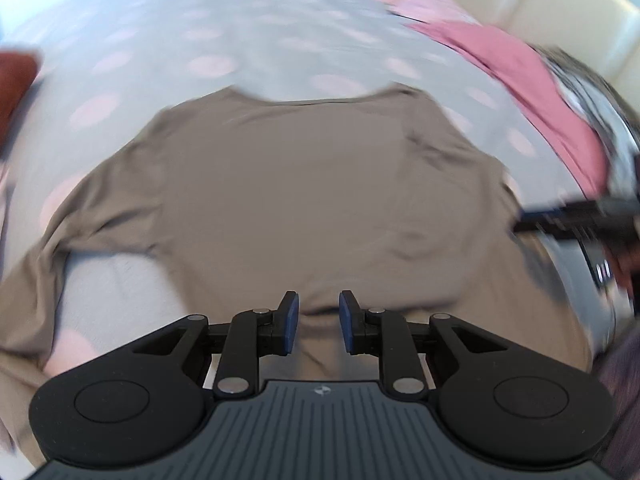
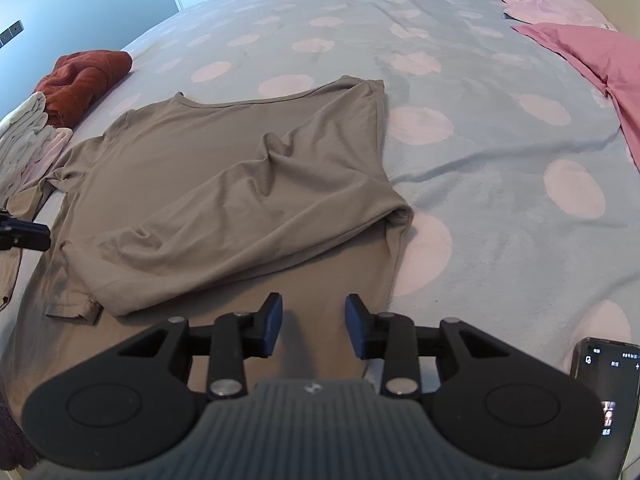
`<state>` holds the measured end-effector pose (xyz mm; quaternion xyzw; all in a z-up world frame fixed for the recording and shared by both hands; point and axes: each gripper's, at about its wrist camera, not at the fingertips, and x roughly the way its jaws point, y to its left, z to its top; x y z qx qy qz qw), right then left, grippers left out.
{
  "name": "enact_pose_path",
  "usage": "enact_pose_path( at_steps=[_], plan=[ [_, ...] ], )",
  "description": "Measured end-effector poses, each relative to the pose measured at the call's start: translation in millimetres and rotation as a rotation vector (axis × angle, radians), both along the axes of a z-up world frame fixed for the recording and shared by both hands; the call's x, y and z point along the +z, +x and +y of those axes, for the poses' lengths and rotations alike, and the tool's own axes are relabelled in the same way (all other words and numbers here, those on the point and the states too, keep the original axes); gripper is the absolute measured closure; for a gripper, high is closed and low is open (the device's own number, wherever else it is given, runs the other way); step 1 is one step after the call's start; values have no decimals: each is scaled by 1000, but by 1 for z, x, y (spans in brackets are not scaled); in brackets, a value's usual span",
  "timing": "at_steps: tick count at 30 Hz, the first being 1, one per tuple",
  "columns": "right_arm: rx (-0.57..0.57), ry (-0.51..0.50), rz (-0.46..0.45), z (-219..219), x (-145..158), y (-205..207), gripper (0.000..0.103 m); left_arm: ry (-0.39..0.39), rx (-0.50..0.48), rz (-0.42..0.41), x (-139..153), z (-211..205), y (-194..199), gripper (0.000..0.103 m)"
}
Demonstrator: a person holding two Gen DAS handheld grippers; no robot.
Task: Fold clothes
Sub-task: 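Grasp the shirt fold again with the left tool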
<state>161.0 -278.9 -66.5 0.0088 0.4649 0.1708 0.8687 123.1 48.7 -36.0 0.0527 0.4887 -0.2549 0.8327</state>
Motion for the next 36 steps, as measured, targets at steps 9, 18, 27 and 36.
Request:
enact_pose_path(
  at_steps=[9,18,27,36],
  plan=[
    [-10,-3,2,-1,-1,-1,59,111,-266,-111,-11,-69,-48,65],
    [-9,0,10,-5,0,-3,59,163,-262,-88,-41,-81,-36,85],
    [-3,126,65,-5,21,-30,53,97,-366,-107,-3,-87,-69,101],
    [-135,516,337,-6,14,-106,49,84,-546,-165,22,-117,-160,101]
  ],
)
